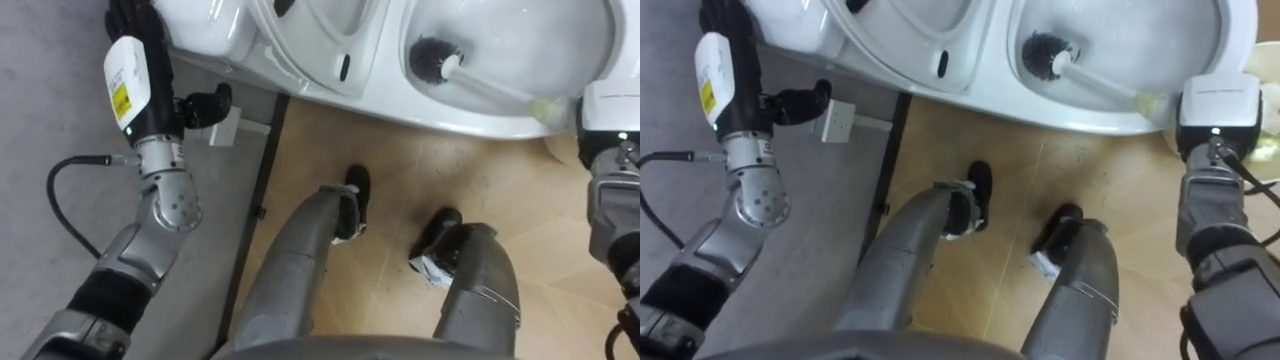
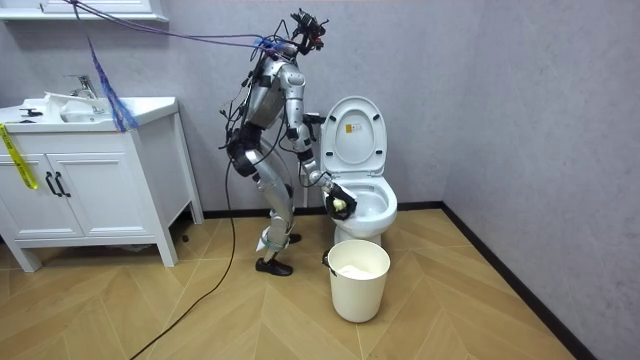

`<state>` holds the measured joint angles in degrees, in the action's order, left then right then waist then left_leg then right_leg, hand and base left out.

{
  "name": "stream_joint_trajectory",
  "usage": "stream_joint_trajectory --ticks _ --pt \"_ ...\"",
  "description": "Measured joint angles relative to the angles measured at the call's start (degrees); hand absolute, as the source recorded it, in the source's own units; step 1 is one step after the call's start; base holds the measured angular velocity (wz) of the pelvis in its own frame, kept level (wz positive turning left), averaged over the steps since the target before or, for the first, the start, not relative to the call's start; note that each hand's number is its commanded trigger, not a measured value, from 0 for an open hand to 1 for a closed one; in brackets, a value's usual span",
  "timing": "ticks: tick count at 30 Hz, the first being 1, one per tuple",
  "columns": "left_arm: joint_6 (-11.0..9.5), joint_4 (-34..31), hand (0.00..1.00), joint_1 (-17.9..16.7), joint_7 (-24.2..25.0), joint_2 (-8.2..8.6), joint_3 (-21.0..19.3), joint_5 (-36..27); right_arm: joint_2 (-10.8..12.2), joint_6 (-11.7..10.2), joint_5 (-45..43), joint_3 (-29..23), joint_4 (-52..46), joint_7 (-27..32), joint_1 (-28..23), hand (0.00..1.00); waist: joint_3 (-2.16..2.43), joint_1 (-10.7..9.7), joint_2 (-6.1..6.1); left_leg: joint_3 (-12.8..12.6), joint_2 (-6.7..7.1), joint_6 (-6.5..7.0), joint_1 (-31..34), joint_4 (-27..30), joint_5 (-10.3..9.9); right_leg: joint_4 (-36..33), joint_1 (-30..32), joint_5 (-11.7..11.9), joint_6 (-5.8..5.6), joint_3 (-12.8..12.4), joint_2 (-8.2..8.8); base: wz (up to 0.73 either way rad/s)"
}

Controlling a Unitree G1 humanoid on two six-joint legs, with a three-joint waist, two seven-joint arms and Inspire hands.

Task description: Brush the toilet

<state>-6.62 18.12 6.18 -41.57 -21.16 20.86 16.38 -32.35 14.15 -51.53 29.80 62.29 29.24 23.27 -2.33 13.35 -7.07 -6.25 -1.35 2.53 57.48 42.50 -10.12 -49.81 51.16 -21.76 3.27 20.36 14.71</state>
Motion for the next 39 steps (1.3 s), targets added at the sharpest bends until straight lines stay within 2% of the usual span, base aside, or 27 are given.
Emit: stream_joint_trajectory --ticks 3,5,7,9,10,11,13,14,15,16,18,21,23,27,29,32,35,39 --pt "0.31 -0.14 0.00 1.30 1.03 -0.34 1.07 0.00 -2.62 -0.19 2.83 3.06 0.84 -0.96 1.61 1.00 -0.03 1.15 -0.05 0.11 -0.02 0.11 0.07 -0.08 -0.09 -0.30 0.08 0.00 0.01 0.21 0.23 0.04" --pt "1.40 -2.34 0.00 1.27 1.72 -2.19 2.12 -0.02 -4.28 -1.60 10.14 5.32 2.64 -0.44 3.28 1.00 -0.21 1.14 0.27 0.15 0.07 0.35 0.73 0.30 -0.36 -1.48 1.01 -0.36 0.04 0.03 0.85 0.06" --pt "1.55 -3.23 0.00 1.25 1.06 -3.19 2.35 0.27 -4.74 -1.97 17.10 5.08 2.95 -0.37 4.50 1.00 -0.42 1.05 0.56 -0.01 0.16 0.44 2.04 0.90 -0.51 -2.44 2.44 -0.40 0.13 -0.14 1.27 0.00" --pt "1.58 -4.02 0.00 1.28 0.44 -3.48 2.39 0.36 -4.15 -3.21 28.14 3.69 4.40 -0.23 6.05 1.00 -0.95 0.89 1.39 -0.85 0.62 0.61 2.85 1.31 -0.47 -4.14 4.02 -0.79 0.27 -0.74 2.31 0.08" --pt "1.68 -4.04 0.00 1.33 0.25 -3.51 2.16 1.14 -3.58 -3.76 35.32 1.34 4.54 0.41 6.98 1.00 -1.16 0.52 1.72 -1.22 1.12 0.86 3.24 1.24 -0.27 -5.00 5.02 -1.01 0.02 -1.56 2.77 0.08" --pt "1.86 -4.35 0.00 1.11 -0.13 -3.54 1.87 1.63 -3.38 -4.62 41.91 -0.81 4.54 0.43 8.12 1.00 -1.15 0.14 1.91 -1.55 1.19 0.96 3.68 1.36 -0.21 -5.37 5.83 -1.02 0.02 -1.95 2.99 0.05" --pt "2.59 -5.15 0.00 0.76 -0.63 -3.53 0.72 3.68 -2.91 -5.63 48.30 -2.43 4.25 -0.47 8.90 1.00 -1.11 -0.49 2.49 -2.01 1.20 1.09 4.38 1.59 -0.11 -5.94 6.93 -1.01 0.01 -2.57 3.07 -0.04" --pt "2.76 -5.25 0.00 0.22 -0.67 -3.53 -0.10 5.56 -1.92 -5.67 50.93 -2.54 4.11 -0.59 9.07 1.00 -1.00 -1.08 2.62 -2.06 1.11 1.11 4.65 2.14 -0.13 -6.22 7.04 -1.02 0.03 -2.58 3.03 0.00" --pt "2.89 -5.26 0.00 -0.02 -0.75 -3.50 -0.40 6.29 -1.21 -5.67 51.67 -2.65 4.00 -0.75 9.07 1.00 -1.03 -1.53 2.97 -2.03 1.14 1.11 4.71 2.21 -0.13 -6.32 7.05 -1.03 0.03 -2.58 3.05 0.04" --pt "3.62 -5.21 0.00 -0.12 -1.27 -3.50 -0.74 8.16 0.32 -5.66 52.17 -3.20 4.02 -1.30 9.06 1.00 -0.75 -2.27 3.06 -2.00 1.25 1.12 4.70 2.29 -0.11 -6.40 7.02 -1.03 0.03 -2.58 3.12 0.09" --pt "4.67 -4.88 0.00 -0.28 -2.30 -3.46 -0.75 10.71 1.94 -5.75 53.06 -3.76 4.21 -2.45 9.02 1.00 -0.75 -3.27 3.55 -1.88 1.60 1.42 4.73 2.31 0.09 -6.54 6.93 -0.99 -0.10 -2.50 3.36 0.10" --pt "6.84 -3.30 0.00 -0.34 -2.96 -2.27 -0.62 15.59 4.52 -5.76 50.00 -6.44 4.34 -3.31 8.11 1.00 -0.71 -4.83 3.50 -1.58 2.48 1.99 4.03 2.37 0.31 -7.01 6.08 -1.05 -0.83 -2.44 4.33 0.13" --pt "9.09 -2.26 0.00 0.33 -2.95 -1.12 -0.08 19.24 5.53 -5.79 41.28 -6.80 4.34 -3.96 6.67 1.00 -0.63 -4.99 3.30 -1.37 2.96 2.47 3.52 2.42 0.36 -6.85 5.37 -0.92 -1.58 -2.60 4.20 0.02" --pt "10.65 -0.75 0.00 1.33 -2.97 0.23 1.20 20.77 4.81 -4.25 25.83 -3.87 4.91 -4.94 5.77 1.00 -0.65 -3.66 2.61 -1.61 2.76 3.23 2.94 3.28 -0.17 -6.76 4.65 -0.53 -2.23 -3.04 3.94 -0.10" --pt "11.20 0.97 0.00 2.61 -3.12 0.51 2.64 20.69 3.74 -2.48 18.19 -2.66 4.90 -4.71 5.78 1.00 -0.62 -2.07 1.45 -1.42 2.46 3.02 2.77 3.07 -0.38 -5.58 4.35 -0.13 -2.71 -3.04 3.17 -0.19" --pt "11.76 1.26 0.00 2.73 -2.98 0.45 4.06 20.56 2.63 -0.90 12.60 -0.69 4.83 -4.10 5.68 1.00 -0.60 -1.24 0.11 -1.60 2.09 3.20 2.24 2.95 -0.50 -4.78 3.75 0.35 -2.84 -3.11 2.65 -0.13" --pt "12.10 1.02 0.00 2.54 -2.80 0.45 4.53 20.48 2.12 0.60 10.06 0.23 4.01 -2.91 4.65 1.00 -0.43 -0.39 -0.32 -1.65 1.69 3.17 2.09 2.58 -0.51 -3.94 3.56 0.65 -2.80 -3.29 1.92 -0.08" --pt "11.88 0.98 0.00 1.95 -2.83 0.46 4.45 19.91 2.23 2.16 6.65 0.22 1.69 -2.46 2.92 1.00 -0.34 -0.41 -0.49 -1.63 1.63 2.87 1.53 2.21 -0.63 -3.64 3.12 1.01 -2.57 -3.34 1.71 -0.01"
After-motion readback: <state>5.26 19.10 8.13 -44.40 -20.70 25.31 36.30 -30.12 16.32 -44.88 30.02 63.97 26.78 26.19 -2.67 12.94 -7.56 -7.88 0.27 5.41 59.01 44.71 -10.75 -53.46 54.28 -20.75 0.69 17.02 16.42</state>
